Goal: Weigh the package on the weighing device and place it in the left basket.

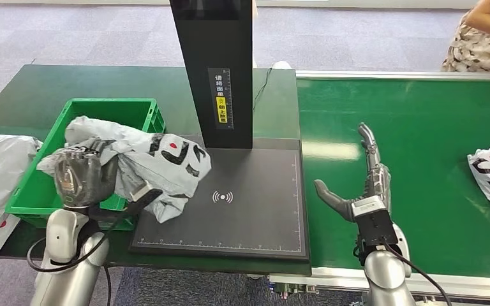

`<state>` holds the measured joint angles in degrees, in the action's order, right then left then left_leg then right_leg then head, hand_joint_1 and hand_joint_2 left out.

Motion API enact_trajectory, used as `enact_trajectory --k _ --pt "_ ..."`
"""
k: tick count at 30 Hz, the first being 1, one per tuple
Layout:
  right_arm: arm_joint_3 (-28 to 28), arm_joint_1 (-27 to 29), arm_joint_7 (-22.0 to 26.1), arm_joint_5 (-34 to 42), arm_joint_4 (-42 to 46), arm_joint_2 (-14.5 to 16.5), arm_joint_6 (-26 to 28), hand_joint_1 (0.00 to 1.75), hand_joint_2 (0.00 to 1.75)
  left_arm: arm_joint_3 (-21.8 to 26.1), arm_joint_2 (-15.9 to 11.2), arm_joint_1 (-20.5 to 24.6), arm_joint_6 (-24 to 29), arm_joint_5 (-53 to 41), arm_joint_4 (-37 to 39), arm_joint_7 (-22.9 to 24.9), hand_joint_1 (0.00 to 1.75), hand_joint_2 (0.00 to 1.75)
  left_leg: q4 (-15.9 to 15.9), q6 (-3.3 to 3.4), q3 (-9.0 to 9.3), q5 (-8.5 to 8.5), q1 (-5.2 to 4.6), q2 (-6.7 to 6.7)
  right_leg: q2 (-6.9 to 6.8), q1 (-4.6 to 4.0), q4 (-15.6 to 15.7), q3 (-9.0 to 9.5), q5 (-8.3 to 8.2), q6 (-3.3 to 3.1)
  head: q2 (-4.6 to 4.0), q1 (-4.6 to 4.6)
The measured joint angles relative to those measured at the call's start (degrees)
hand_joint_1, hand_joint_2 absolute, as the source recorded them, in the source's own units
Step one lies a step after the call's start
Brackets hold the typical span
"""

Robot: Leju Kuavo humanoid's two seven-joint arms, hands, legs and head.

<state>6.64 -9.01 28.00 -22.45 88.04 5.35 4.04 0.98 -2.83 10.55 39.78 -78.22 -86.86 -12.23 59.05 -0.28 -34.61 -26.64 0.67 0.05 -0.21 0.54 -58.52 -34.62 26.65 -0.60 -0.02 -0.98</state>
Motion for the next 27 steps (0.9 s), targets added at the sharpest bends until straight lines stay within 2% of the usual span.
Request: enact_trajectory --k 3,7,13,19,20,23,24,27 --pt "0.33 -0.07 0.27 0.0 -0.73 0.0 0.06 0.0 1.75 5.41 0.31 1.13 0.0 -1.04 0.66 2.32 1.75 1.75 0.0 0.0 -0.01 0.0 0.0 -0.01 -0.01 0.0 0.0 -0.01 0.0 0.0 0.0 0.0" --pt "0.9 -0.39 0.46 0.0 -1.45 0.02 0.11 0.0 1.75 10.02 -0.63 4.38 -0.43 -2.67 5.22 9.25 1.75 1.75 0.0 -0.03 0.0 0.03 0.0 -0.01 -0.01 0.0 0.0 -0.01 -0.01 -0.02 0.0 0.0" --pt "1.37 -1.22 0.21 -0.26 -2.02 0.02 0.09 0.0 1.75 12.61 -3.21 9.79 -3.85 -4.17 14.25 16.17 1.75 1.75 0.0 -0.04 0.0 0.04 0.0 -0.01 -0.01 0.0 -0.01 -0.01 -0.02 -0.03 0.0 0.0" --pt "1.42 -1.99 -0.61 -1.05 -2.05 0.02 -0.05 0.0 1.75 12.94 -5.03 14.94 -8.04 -4.87 24.19 17.93 1.72 1.75 0.01 -0.04 0.0 0.04 -0.01 -0.02 -0.02 0.01 -0.01 0.0 -0.03 -0.02 0.01 0.0" --pt "1.42 -2.0 -0.72 -1.25 -2.04 0.03 -0.07 0.0 1.75 12.91 -5.07 15.59 -8.95 -5.17 25.65 18.23 1.47 1.75 0.02 -0.04 0.0 0.04 -0.01 -0.02 -0.02 0.01 -0.01 0.0 -0.03 -0.02 0.01 -0.01" --pt "1.39 -1.94 -1.06 -1.54 -1.87 0.04 -0.07 0.0 1.75 12.51 -4.99 17.14 -12.55 -6.06 29.34 18.97 0.19 1.75 0.02 -0.04 0.0 0.04 -0.01 -0.02 -0.02 0.01 0.01 -0.01 -0.03 -0.02 0.0 -0.01" --pt "1.38 -1.9 -1.11 -1.66 -1.74 0.04 -0.08 0.0 1.75 12.28 -4.92 17.55 -13.59 -6.15 30.28 18.91 0.01 1.75 0.02 -0.04 0.0 0.04 -0.01 -0.02 -0.02 0.01 0.02 -0.01 -0.03 -0.02 0.0 -0.01" --pt "1.34 -1.68 -1.19 -2.08 -1.42 0.06 -0.16 0.0 1.75 11.37 -4.58 18.4 -15.71 -5.96 32.3 18.12 0.0 1.75 0.03 -0.04 0.0 0.04 -0.01 -0.02 -0.02 0.01 0.02 -0.01 -0.03 -0.02 0.0 0.0"
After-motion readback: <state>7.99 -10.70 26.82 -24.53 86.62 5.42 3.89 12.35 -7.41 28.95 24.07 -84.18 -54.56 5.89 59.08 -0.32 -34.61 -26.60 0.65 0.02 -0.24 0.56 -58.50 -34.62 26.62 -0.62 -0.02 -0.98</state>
